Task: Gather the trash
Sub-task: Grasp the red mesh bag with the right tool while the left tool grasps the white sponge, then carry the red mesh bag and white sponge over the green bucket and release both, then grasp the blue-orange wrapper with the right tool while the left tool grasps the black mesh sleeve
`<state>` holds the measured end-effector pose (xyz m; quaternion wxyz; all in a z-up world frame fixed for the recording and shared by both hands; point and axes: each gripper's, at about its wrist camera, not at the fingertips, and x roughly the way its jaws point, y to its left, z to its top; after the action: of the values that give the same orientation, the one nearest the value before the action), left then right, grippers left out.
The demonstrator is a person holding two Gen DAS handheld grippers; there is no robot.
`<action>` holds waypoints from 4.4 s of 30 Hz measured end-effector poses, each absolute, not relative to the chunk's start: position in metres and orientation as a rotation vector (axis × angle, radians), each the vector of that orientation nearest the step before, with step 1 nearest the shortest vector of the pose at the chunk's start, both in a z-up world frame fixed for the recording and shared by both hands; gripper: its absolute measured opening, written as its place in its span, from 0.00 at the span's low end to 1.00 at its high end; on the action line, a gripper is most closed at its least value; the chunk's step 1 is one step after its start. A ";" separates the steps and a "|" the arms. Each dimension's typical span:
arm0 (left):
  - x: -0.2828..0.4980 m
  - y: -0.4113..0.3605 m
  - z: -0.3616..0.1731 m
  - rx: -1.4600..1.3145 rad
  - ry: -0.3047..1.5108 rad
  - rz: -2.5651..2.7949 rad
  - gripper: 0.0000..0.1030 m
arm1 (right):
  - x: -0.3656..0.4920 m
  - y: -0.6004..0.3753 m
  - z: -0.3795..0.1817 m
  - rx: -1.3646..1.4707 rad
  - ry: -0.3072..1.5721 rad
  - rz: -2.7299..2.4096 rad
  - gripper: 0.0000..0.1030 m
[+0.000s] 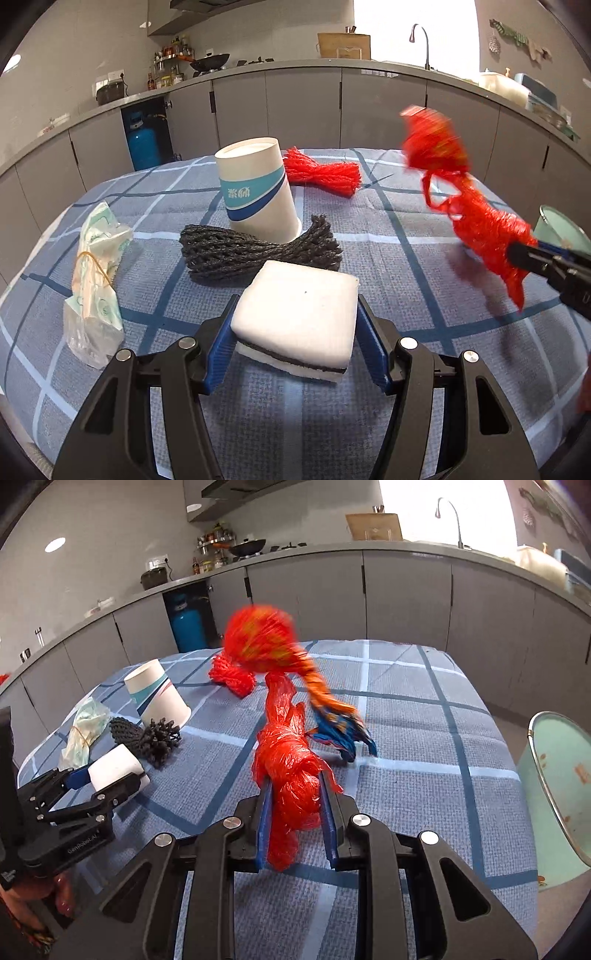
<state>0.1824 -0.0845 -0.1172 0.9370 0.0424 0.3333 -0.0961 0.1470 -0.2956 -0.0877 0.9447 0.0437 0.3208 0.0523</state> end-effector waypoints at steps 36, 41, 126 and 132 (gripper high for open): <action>0.187 -0.246 -0.071 0.215 0.526 -0.372 0.58 | 0.119 -0.398 -0.069 0.153 0.510 -0.225 0.24; 0.174 -0.299 -0.060 0.233 0.496 -0.483 0.58 | 0.101 -0.440 -0.063 0.200 0.489 -0.339 0.24; 0.228 -0.099 -0.091 0.060 0.604 -0.061 0.94 | 0.185 -0.310 -0.085 0.128 0.565 -0.123 0.67; 0.243 -0.069 -0.094 0.049 0.633 -0.015 0.94 | 0.210 -0.287 -0.087 0.058 0.589 -0.069 0.70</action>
<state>0.2428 -0.0687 -0.0939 0.9499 0.0243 0.3114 -0.0074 0.2102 -0.2873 -0.0865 0.9559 0.0287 0.2902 -0.0342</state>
